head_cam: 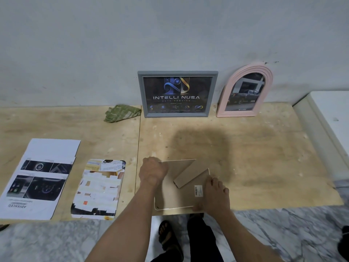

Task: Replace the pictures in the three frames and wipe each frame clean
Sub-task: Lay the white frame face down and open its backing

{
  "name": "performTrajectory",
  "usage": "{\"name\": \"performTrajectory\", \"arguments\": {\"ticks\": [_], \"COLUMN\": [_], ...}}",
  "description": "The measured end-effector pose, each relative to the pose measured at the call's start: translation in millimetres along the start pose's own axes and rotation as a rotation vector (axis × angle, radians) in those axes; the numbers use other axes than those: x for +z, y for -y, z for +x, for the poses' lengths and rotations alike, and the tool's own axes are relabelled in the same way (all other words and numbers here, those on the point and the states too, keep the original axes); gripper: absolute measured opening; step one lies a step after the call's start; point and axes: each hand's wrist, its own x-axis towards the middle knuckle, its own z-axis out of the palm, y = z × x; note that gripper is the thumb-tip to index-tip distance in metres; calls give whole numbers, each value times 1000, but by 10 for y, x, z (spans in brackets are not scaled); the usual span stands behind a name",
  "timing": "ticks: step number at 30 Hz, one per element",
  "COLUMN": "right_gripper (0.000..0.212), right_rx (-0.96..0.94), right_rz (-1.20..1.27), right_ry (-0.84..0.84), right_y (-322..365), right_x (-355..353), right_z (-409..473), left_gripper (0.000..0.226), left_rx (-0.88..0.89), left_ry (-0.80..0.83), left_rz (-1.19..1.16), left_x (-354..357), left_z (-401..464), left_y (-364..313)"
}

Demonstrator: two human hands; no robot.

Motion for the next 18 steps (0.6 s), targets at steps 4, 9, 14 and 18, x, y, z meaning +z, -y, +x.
{"name": "performTrajectory", "arguments": {"ticks": [4,9,14,18], "right_gripper": [118,120,118,120], "right_rx": [0,-10,-16,-6], "right_rz": [8,4,24,11], "right_ry": [1,9,8,17], "right_y": [-6,-11,-20,-5], "right_x": [4,11,16,22], "right_z": [1,2,9,17], "left_gripper": [37,36,23,27], "left_rx": [-16,-27,-33,-52], "left_ry": [-8,-43,-20,-17], "left_rz": [-15,1,-90,-140], "left_x": [-26,-25,-64,-136], "left_z": [-77,-185,-197,-213], "left_y": [-29,-62,-30,-33]}}
